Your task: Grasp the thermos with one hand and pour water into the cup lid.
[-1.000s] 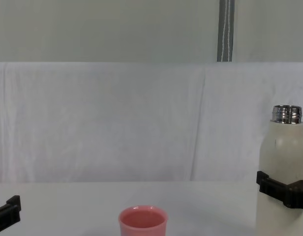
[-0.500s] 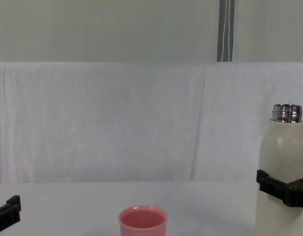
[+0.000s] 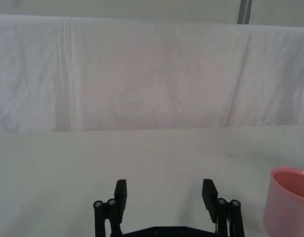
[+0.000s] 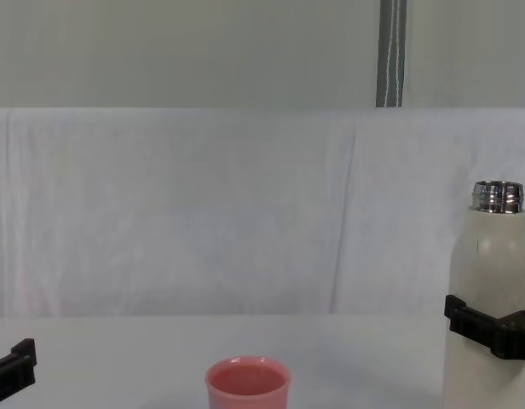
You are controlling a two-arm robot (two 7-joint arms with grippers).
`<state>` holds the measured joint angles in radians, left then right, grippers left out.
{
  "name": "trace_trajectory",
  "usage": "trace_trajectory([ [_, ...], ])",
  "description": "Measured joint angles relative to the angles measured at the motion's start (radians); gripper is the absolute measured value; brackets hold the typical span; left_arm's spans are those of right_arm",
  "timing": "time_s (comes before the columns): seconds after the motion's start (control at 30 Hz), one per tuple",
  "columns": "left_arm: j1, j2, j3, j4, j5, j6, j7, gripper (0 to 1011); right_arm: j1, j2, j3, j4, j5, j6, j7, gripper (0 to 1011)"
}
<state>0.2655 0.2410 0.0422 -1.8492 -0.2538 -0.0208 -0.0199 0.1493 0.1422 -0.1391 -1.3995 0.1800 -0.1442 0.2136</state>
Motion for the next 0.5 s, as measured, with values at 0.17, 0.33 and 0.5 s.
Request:
trace_trajectory([
  [0.17, 0.0, 0.0, 0.0, 0.0, 0.0, 0.0, 0.0, 1001, 0.0, 0.0, 0.0, 0.0, 0.0, 0.0, -0.001, 950],
  [0.33, 0.0, 0.0, 0.0, 0.0, 0.0, 0.0, 0.0, 1001, -0.001, 0.0, 0.0, 0.0, 0.0, 0.0, -0.001, 1000],
  [0.5, 0.0, 0.0, 0.0, 0.0, 0.0, 0.0, 0.0, 1001, -0.001, 0.0, 0.0, -0.001, 0.0, -0.001, -0.001, 1000],
])
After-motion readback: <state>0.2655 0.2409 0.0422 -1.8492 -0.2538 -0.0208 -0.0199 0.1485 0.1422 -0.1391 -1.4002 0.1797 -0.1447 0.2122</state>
